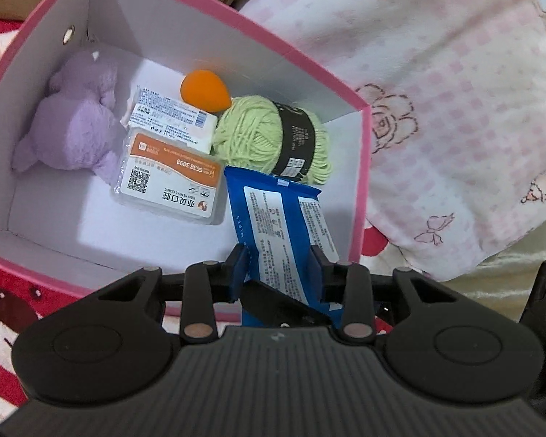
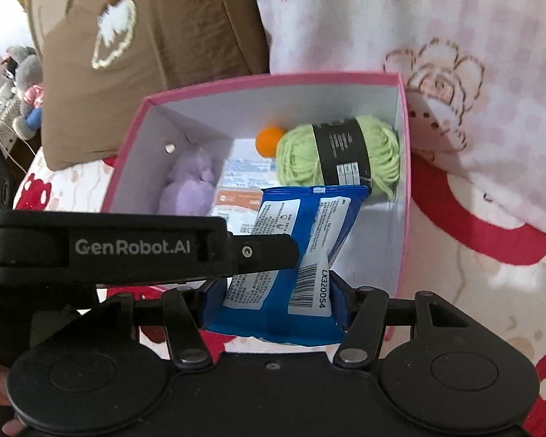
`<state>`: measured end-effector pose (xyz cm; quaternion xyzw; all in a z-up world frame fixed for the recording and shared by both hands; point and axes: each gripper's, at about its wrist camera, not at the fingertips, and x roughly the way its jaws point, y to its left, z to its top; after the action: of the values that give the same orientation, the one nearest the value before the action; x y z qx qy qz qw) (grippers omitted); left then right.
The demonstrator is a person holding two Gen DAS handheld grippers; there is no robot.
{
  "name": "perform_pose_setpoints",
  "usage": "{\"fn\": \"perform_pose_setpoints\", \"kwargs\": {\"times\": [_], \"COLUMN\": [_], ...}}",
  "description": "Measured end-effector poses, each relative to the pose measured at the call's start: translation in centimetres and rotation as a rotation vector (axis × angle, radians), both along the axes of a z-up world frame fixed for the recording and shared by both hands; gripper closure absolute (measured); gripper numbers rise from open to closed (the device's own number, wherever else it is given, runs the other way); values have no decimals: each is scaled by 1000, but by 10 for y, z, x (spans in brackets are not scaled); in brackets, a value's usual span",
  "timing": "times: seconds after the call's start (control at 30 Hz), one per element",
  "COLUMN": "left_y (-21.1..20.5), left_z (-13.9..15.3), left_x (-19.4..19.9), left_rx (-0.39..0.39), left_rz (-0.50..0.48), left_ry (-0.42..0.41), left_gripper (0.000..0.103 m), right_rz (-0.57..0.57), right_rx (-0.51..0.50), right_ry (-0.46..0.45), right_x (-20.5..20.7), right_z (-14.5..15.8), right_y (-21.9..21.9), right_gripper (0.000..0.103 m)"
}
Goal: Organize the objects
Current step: 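Lower the blue packet into the box beside the yarn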
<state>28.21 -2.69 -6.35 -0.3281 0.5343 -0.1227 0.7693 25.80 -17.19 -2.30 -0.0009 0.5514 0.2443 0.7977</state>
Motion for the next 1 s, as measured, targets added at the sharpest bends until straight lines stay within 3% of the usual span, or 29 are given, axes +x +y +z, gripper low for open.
{"fn": "perform_pose_setpoints", "kwargs": {"times": [0.37,0.53,0.87,1.0], "left_y": [2,-6,-12,-14], "left_z": [-26,-28,-33,-34], "left_x": [15,18,16,15], "left_rx": [-60,22,46,38], "left_rz": [32,5,-28,-42], "left_ry": [50,15,-28,-45], "left_gripper": [70,80,85,88], "right_rz": [22,29,122,147], "right_rx": [-98,-128,-153,-133], "right_ry": [58,36,-66,-110], "right_x": [24,28,18,12], "right_z": [-16,-23,-28,-19], "right_y": [15,19,15,4], "right_gripper": [40,40,39,33]}}
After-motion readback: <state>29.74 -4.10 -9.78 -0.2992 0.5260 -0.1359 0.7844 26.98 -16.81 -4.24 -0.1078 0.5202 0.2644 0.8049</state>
